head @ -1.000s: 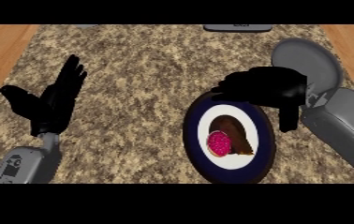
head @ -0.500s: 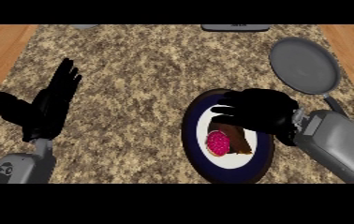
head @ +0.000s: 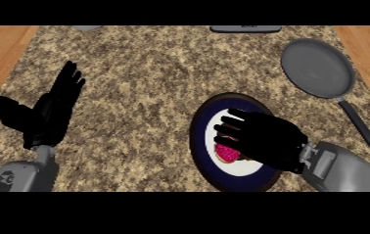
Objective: Pick the sweet potato from the plate and place it in the pan
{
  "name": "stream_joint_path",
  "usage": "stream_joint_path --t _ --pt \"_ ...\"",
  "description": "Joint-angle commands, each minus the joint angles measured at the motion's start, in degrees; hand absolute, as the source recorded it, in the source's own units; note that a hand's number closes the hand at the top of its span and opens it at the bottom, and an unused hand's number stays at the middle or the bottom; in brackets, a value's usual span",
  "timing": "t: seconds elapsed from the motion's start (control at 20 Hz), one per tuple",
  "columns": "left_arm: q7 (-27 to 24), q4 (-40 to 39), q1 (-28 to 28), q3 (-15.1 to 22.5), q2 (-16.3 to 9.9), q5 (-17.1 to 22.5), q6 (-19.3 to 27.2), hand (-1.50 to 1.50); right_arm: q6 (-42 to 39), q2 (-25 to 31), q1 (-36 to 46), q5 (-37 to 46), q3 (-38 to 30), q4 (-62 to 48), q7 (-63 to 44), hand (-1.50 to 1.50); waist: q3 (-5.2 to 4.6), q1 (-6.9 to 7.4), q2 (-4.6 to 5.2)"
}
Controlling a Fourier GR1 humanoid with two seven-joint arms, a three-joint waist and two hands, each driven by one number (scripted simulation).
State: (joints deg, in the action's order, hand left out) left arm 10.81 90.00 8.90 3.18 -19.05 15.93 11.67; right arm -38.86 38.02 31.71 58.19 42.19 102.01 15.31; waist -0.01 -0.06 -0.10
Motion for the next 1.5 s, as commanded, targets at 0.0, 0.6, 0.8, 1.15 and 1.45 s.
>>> stream_joint_path --t 0.0,0.6,0.8,1.15,1.45 --pt "0.03 -0.52 1.46 0.50 2.18 -2.59 0.96 0.00 -1.23 0.19 -0.99 0.57 -4.84 1.92 4.23 -1.50 0.01 0.02 0.06" --pt "-0.73 -0.89 0.24 -0.45 5.63 -5.08 -0.68 0.00 0.06 -12.06 -3.49 15.91 -0.01 -8.29 0.00 -1.50 0.00 0.25 0.14" --pt "0.86 -3.80 4.70 -2.29 5.17 -5.73 -1.61 0.00 1.32 -13.39 -4.34 17.97 -1.24 -10.31 2.34 -1.50 0.01 0.07 0.16" --pt "1.78 3.36 -1.41 -3.16 4.99 -4.63 -4.25 0.00 3.03 -17.72 -1.03 22.54 -2.42 -20.87 5.45 -1.50 0.01 0.66 0.14" --pt "-0.88 -1.48 -0.06 -4.59 6.35 -6.53 -4.96 0.00 10.87 -19.70 -6.88 25.78 -4.12 -24.20 7.25 -1.50 0.01 0.25 0.15"
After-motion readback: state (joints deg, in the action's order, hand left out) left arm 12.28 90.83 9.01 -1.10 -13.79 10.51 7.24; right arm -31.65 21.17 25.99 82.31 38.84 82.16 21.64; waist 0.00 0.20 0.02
